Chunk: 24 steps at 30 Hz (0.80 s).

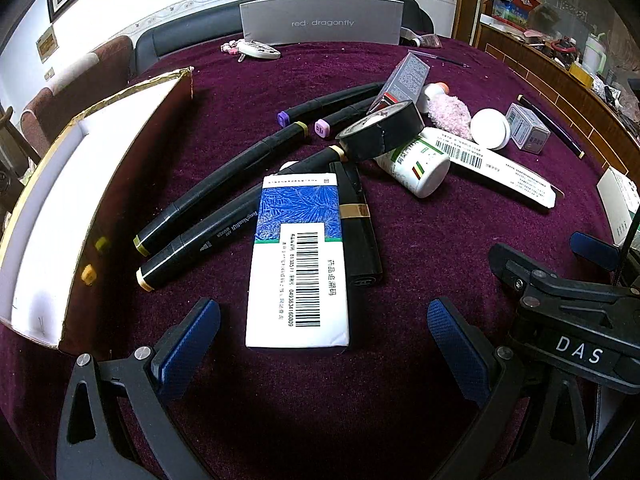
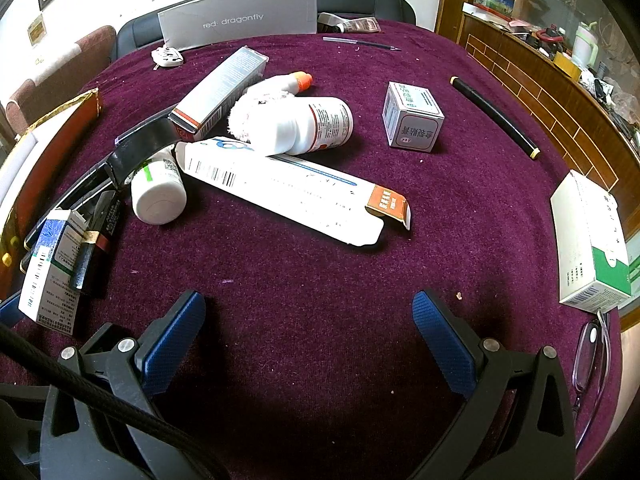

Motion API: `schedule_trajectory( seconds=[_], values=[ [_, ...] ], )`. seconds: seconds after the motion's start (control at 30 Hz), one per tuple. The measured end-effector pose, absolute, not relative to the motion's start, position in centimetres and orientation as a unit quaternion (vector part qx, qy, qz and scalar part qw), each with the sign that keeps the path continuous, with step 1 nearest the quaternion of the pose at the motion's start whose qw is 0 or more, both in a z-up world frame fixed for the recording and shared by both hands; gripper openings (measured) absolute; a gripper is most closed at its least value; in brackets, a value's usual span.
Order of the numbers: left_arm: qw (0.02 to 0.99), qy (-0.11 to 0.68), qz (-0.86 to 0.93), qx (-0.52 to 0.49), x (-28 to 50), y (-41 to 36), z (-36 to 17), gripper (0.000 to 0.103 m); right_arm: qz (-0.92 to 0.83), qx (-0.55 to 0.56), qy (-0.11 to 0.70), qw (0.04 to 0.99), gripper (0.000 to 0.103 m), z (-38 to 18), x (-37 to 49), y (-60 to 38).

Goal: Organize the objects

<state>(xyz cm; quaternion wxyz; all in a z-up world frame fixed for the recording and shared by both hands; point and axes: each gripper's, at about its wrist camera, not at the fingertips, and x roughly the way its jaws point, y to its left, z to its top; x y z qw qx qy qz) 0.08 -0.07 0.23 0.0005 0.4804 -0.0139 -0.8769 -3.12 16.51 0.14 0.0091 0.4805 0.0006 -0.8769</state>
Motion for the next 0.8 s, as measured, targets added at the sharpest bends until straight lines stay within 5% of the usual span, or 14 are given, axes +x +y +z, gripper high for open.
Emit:
schedule_trajectory(
  seconds=[0.8],
  values=[
    [-0.001, -0.011, -0.877, 0.48, 0.5, 0.23, -0.24, 0.102, -0.876, 0.482, 0.001, 0.008, 0.103, 0.21, -3.37, 16.36]
  ],
)
